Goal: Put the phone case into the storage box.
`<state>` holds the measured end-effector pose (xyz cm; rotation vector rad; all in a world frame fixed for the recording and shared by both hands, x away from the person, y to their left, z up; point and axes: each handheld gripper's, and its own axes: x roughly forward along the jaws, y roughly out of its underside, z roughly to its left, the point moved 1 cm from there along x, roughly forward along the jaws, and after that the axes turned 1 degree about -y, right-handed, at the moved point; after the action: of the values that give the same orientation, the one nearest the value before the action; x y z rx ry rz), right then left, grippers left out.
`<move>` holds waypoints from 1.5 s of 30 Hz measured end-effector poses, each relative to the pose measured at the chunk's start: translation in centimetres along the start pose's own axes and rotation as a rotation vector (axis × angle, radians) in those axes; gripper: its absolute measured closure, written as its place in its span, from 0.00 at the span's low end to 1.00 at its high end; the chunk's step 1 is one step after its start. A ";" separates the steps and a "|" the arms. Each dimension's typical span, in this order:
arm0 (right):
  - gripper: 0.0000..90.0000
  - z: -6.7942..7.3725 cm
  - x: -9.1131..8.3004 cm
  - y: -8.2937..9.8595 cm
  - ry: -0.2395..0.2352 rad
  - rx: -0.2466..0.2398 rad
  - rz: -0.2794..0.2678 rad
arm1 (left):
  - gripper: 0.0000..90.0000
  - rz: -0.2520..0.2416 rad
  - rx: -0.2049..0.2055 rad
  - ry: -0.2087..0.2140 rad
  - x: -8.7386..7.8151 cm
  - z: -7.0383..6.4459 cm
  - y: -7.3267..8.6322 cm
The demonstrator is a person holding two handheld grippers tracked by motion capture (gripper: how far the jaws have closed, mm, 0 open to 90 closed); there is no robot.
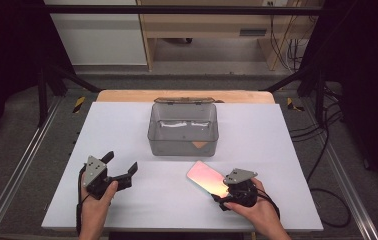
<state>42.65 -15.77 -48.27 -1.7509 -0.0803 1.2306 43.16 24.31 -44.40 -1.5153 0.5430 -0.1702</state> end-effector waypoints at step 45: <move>0.19 1.9 -1.4 -8.0 0.047 0.358 -0.636 | 0.23 0.010 -0.171 0.238 6.0 -10.4 -9.0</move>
<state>43.98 -10.95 -41.55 -1.2930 -0.3401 0.6843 45.82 11.77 -36.66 -1.6694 0.7707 -0.3050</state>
